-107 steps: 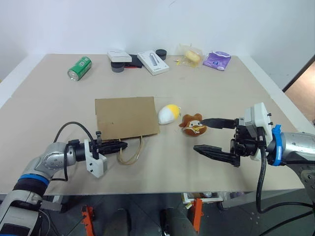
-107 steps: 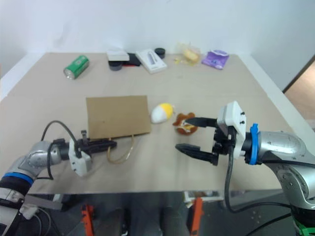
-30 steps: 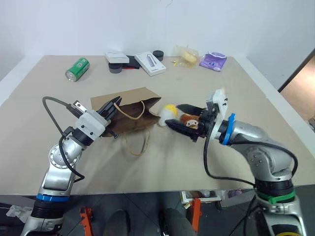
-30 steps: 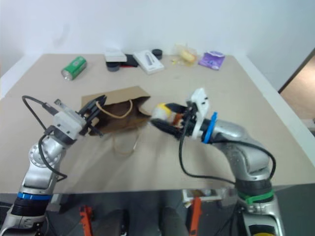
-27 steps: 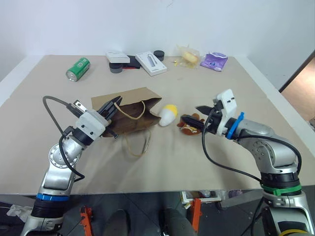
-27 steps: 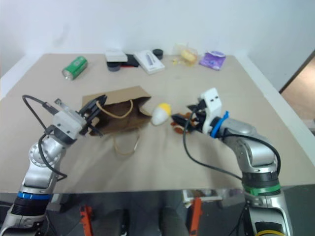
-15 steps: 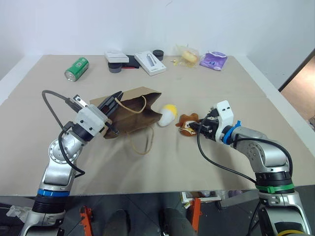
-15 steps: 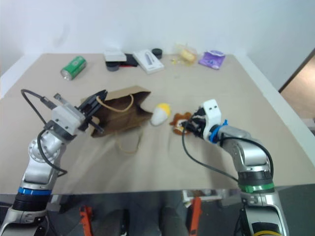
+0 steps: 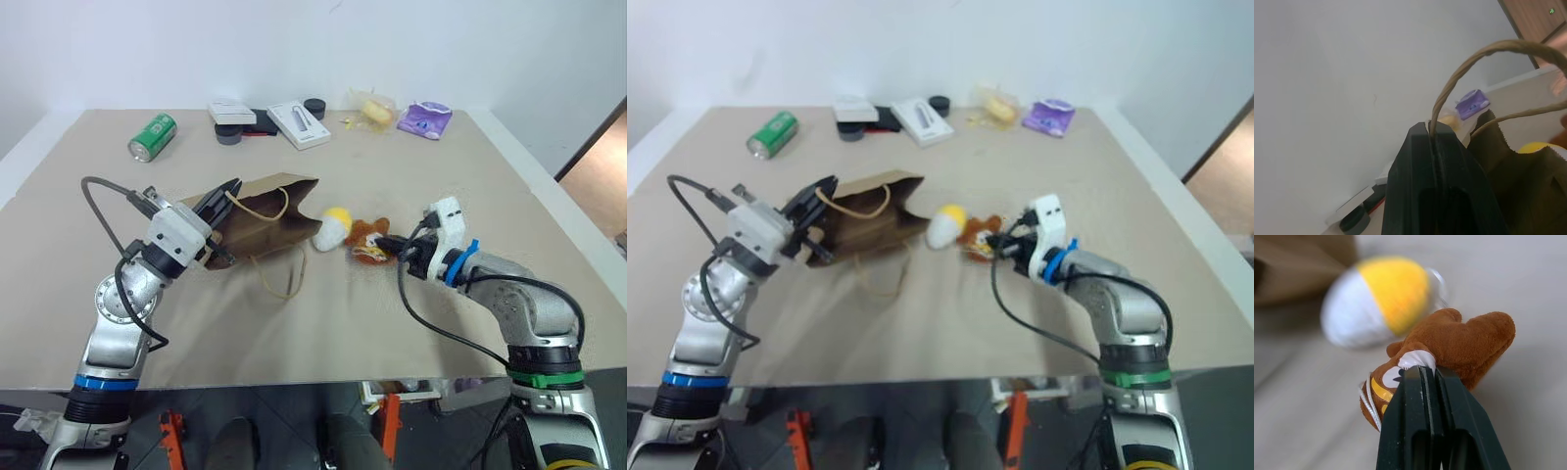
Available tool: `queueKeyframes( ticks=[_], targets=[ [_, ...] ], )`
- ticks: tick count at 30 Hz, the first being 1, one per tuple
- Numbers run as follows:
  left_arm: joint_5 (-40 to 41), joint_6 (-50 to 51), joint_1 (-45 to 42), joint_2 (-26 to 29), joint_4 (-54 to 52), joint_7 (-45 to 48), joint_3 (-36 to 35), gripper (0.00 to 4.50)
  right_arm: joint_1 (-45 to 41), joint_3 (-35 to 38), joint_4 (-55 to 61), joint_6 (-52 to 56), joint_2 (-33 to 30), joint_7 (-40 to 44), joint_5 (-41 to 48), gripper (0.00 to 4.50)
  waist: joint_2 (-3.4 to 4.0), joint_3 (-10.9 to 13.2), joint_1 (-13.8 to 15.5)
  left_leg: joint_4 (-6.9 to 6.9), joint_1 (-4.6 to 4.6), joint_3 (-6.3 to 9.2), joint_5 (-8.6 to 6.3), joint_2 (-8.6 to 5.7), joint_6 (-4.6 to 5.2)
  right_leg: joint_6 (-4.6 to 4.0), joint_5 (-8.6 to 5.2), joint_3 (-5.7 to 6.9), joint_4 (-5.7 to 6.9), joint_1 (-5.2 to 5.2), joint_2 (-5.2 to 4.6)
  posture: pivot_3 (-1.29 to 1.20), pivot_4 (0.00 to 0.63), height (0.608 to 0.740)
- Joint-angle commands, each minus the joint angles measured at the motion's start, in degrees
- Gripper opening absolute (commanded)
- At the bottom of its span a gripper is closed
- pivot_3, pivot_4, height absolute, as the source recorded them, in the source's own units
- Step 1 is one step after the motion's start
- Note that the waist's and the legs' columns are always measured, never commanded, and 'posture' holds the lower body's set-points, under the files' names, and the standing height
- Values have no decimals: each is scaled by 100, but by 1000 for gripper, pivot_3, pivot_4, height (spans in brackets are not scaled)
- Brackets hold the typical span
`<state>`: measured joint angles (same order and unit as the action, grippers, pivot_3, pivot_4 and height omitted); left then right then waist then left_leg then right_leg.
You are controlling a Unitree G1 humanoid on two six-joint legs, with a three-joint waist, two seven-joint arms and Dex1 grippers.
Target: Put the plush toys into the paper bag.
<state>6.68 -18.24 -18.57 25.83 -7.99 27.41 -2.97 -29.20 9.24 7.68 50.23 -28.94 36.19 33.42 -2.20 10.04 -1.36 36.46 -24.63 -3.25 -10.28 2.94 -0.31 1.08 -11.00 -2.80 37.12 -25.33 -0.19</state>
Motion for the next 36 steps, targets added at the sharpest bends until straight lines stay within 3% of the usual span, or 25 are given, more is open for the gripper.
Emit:
queueKeyframes(
  ticks=[1, 4, 9, 15, 24, 29, 32, 34, 36],
  targets=[
    [71, 17, -75, -10, -267, -68, -126, 0, -293, 451, 1070, 380, -49, 325, 1165, 41, 0, 0, -1, -1, 0, 2, -1, 0, 0, 3, -2, 1, 0, 1, 1, 0, 150, 740],
    [50, 25, -105, -47, -251, -61, -69, 0, -378, 196, 1592, 1039, 56, 188, 1908, 41, -3, -2, 1, -2, 0, 12, -2, 2, -1, -1, -7, 10, -1, 4, 2, 0, 150, 740],
    [44, 25, -183, -69, -191, -52, -64, 0, -558, -622, 1683, 1320, 535, -303, 1829, 41, -3, -2, -4, -2, 1, 15, -2, 4, -2, -25, -15, 13, -1, 5, 2, 0, 150, 740],
    [31, 56, -176, -132, -259, -80, -13, 0, -1150, -1292, 500, 758, 1278, -728, 981, 41, -4, -3, -12, 4, 0, 11, -1, 2, 0, -27, -12, 10, -1, 5, 0, 0, 150, 740],
    [1, 94, -104, -182, -357, -85, -2, 0, -2269, -1627, -1974, -673, 2320, -1683, -794, 41, -4, -3, -23, -3, -6, 12, -2, 4, -1, -9, -4, 14, -3, -1, 5, 0, 150, 740],
    [-12, 116, -61, -167, -400, -110, -30, 0, -2247, -1669, -2123, -1036, 2516, -1820, -1254, 41, -4, -3, -29, -5, -19, 14, -2, 3, -2, -6, -6, 16, -7, -10, 2, 0, 150, 740],
    [-24, 122, -37, -171, -407, -121, -26, 0, -2077, -1666, -1667, -1047, 2479, -1555, -1204, 1007, -4, -3, -31, -5, -19, 16, -2, 3, -2, -5, -5, 17, -7, -9, 2, 0, 150, 740],
    [-29, 121, -36, -173, -393, -124, -22, 0, -1979, -1674, -1289, -963, 2386, -1338, -1118, 2082, -4, -3, -29, -5, -19, 18, -2, 4, -2, -5, -5, 19, -7, -10, 3, 0, 150, 740],
    [-13, 132, -63, -175, -345, -126, -31, 0, -1859, -1663, -776, -764, 2214, -1014, -913, 2734, -4, -3, -30, -5, -20, 20, -2, 4, -2, -6, -6, 22, -7, -9, 3, 0, 150, 740]
  ],
)
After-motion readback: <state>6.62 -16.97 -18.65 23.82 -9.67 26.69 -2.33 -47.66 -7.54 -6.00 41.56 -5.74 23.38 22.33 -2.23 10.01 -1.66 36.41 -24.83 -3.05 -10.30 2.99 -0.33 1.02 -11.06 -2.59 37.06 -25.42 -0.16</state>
